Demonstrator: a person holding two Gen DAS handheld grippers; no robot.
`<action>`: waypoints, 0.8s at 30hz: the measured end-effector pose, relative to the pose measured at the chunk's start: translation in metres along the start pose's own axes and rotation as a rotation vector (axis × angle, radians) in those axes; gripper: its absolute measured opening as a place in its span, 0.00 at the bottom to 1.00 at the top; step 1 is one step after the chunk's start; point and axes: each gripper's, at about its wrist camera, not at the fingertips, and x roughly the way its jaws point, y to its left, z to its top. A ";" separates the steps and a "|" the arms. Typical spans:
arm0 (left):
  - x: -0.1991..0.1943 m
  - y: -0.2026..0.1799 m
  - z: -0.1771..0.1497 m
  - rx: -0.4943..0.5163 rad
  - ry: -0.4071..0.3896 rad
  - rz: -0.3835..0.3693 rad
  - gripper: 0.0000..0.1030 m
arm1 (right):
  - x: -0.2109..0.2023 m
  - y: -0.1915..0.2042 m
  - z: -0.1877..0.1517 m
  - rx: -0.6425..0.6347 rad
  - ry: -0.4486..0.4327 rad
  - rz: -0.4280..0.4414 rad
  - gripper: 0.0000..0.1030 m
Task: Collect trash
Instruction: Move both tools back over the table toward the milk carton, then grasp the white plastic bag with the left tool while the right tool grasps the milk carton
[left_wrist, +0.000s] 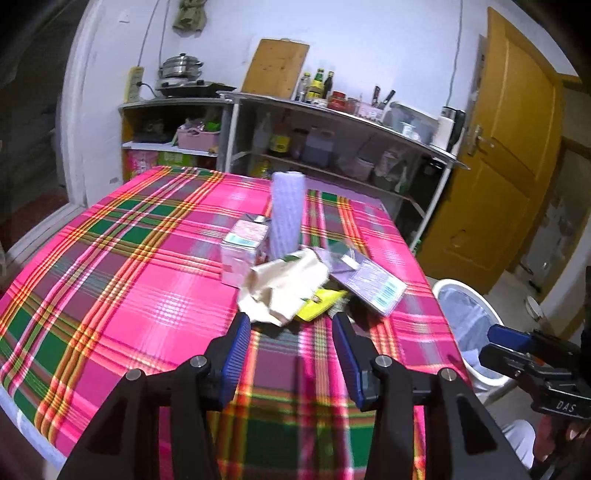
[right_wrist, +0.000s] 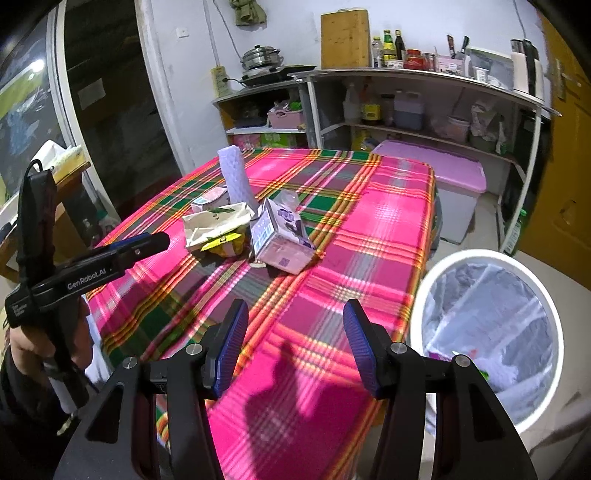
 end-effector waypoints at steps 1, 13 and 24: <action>0.003 0.003 0.002 -0.003 0.000 0.003 0.44 | 0.003 0.001 0.002 -0.006 0.001 0.001 0.53; 0.044 0.030 0.021 -0.017 0.044 0.009 0.45 | 0.057 0.021 0.028 -0.158 0.013 -0.071 0.53; 0.070 0.037 0.028 -0.009 0.097 -0.030 0.45 | 0.088 0.040 0.031 -0.297 0.035 -0.119 0.53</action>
